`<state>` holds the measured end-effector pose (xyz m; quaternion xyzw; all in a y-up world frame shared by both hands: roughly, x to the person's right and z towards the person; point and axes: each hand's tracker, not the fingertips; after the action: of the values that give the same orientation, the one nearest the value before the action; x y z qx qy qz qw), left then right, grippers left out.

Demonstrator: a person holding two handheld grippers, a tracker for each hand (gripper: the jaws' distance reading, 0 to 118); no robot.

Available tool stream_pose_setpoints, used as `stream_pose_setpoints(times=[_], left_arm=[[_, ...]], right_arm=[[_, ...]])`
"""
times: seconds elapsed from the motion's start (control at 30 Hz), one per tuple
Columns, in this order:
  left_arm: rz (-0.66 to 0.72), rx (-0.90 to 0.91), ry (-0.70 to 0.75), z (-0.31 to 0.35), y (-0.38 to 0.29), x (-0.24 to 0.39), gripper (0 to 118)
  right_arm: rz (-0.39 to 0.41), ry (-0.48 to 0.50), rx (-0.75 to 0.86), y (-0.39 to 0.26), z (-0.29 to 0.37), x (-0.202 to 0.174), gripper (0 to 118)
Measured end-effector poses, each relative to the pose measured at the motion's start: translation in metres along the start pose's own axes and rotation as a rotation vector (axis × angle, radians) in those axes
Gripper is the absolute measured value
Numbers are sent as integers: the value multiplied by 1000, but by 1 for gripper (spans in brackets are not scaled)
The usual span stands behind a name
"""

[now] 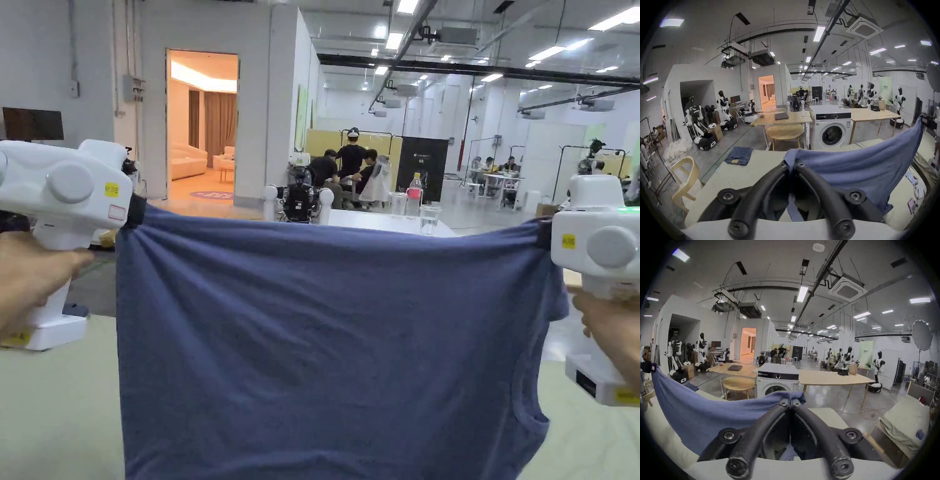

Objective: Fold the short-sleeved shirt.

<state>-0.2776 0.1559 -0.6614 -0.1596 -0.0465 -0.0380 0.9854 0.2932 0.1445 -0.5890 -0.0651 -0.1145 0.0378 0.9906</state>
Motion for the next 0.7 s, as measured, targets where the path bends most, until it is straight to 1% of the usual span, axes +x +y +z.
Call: stream_pose_setpoints(times=[0.17,0.23,0.37,0.53,0.7], left_arm=[[-5,45,14,-13,47,-3,0],[-4,65,17,-15,62,-4,0],[-30,95,39,-8,84,2,0],[-35,105,56,0,80,6,0],[-40,89,44,1,46,7,0]], right_arm=[[30,-31,41,39,-18,-3,0],[27,-35,53,54,-23,-3,0],[39,-45,90,78,-32,-8,0],[46,-46,111,77,-28,-11,0],[57,-49,91,39,-21,-9,0]])
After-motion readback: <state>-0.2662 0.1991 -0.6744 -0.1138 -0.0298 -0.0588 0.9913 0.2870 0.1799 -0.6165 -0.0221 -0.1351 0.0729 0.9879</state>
